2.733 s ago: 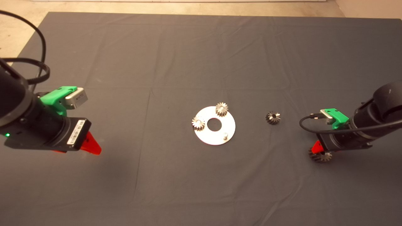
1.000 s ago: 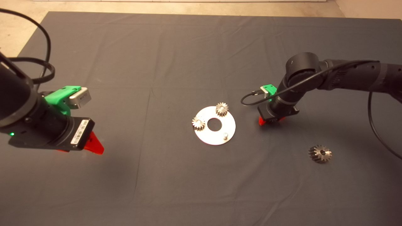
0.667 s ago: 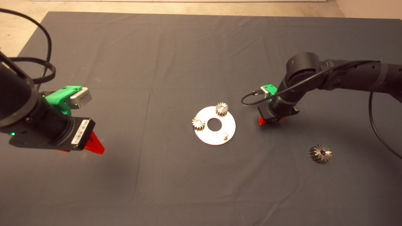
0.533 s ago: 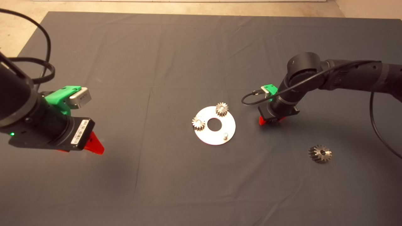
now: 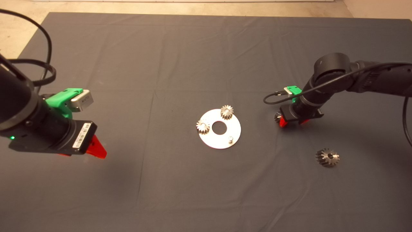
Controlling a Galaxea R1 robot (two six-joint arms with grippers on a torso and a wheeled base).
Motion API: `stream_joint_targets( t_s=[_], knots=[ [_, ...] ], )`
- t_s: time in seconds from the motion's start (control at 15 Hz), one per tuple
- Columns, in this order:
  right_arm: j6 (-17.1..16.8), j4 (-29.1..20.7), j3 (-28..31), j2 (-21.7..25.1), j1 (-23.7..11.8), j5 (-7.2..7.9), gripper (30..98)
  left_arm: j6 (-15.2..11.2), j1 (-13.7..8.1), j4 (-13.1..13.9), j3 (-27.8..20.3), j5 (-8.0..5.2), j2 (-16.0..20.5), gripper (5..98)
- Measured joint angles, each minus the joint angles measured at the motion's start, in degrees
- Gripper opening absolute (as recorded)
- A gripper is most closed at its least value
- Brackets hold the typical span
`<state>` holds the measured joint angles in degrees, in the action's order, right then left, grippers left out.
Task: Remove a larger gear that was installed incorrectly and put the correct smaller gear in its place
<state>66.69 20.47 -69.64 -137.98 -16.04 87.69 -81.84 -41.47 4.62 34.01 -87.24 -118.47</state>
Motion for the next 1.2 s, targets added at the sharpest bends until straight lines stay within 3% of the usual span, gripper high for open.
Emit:
stream_joint_targets(
  t_s=[0.07, 0.6, 1.2],
  knots=[
    [-0.02, 0.11, 0.0, -0.39, -0.02, 0.64, 59.1, 0.0, 0.0, 0.0, 0.0, -0.04, 0.06, 63.5],
    [0.0, 0.39, -1.14, -8.7, 0.0, 0.54, 59.1, 0.0, 0.0, 0.0, 0.0, -0.13, 0.06, 63.5],
    [0.01, 0.32, -2.02, -6.92, -0.02, -0.92, 59.1, 0.0, 0.0, -0.02, 0.0, -0.11, 0.09, 63.5]
  ],
)
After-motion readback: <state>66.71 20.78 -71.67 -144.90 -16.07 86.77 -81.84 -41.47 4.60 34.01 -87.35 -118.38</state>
